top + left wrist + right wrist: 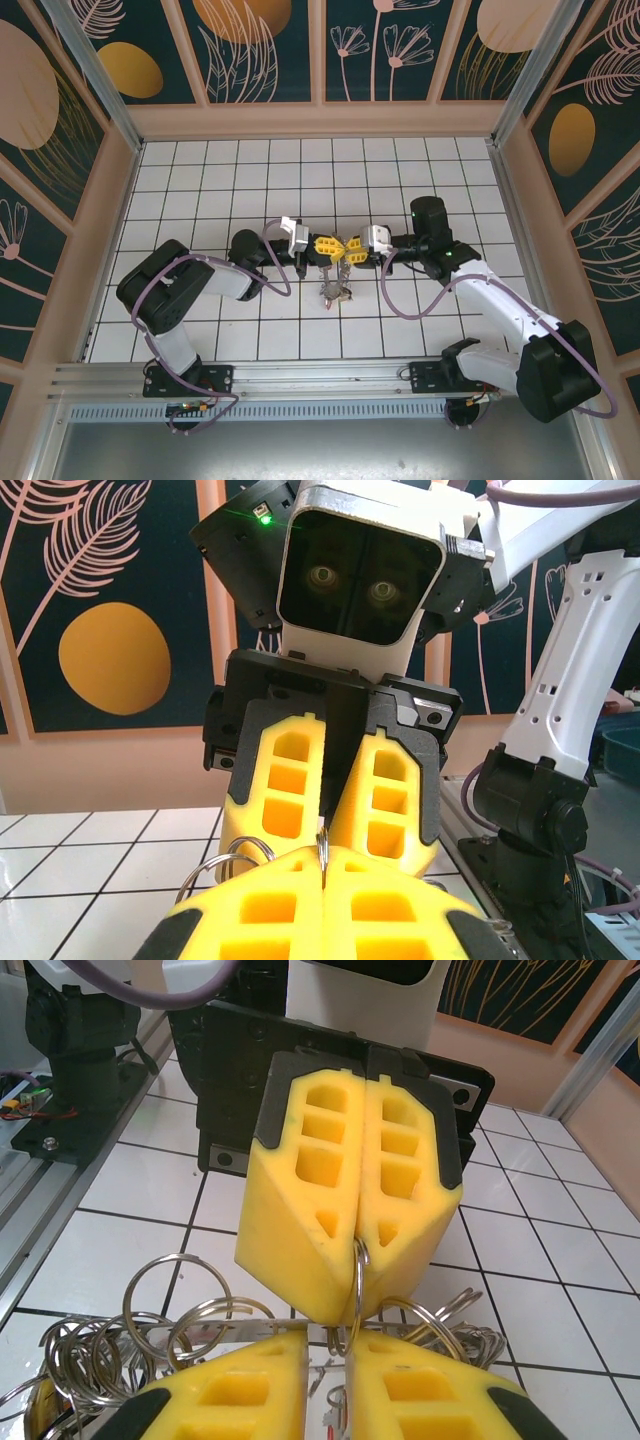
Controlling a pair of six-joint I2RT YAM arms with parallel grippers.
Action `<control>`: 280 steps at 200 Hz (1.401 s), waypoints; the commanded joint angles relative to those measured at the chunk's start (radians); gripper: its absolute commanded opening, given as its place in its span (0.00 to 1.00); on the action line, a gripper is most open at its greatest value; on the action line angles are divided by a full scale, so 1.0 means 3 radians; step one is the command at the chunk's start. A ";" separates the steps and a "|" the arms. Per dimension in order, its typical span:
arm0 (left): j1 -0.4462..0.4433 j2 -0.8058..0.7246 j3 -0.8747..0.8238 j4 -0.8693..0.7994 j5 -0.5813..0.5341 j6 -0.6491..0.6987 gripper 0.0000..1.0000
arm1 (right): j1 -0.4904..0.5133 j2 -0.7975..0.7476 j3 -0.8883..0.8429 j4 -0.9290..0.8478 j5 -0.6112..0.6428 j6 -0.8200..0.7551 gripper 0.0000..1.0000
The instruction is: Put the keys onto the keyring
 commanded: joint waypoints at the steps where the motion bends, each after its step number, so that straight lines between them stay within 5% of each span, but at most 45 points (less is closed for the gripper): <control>1: -0.0080 0.0060 0.0111 0.0189 0.0001 0.0054 0.00 | 0.0077 -0.0051 0.0135 0.0143 -0.0249 -0.0008 0.16; 62: -0.0078 0.0048 0.0050 0.0181 -0.0013 0.0084 0.00 | 0.0050 -0.0066 0.0149 0.0118 -0.0206 0.0067 0.19; 115: -0.0085 -0.0047 0.0002 0.0022 0.0009 0.0173 0.00 | -0.0035 -0.0078 0.0200 -0.0002 -0.0242 0.0091 0.09; 140: -0.0085 -0.0098 0.0000 -0.0098 0.0007 0.0251 0.00 | -0.0031 -0.0058 0.0186 0.0053 -0.0301 0.0149 0.20; 280: -0.0085 -0.0010 0.0053 -0.0011 -0.0056 0.0195 0.00 | -0.0030 0.0004 0.0288 -0.0254 -0.0460 -0.0085 0.22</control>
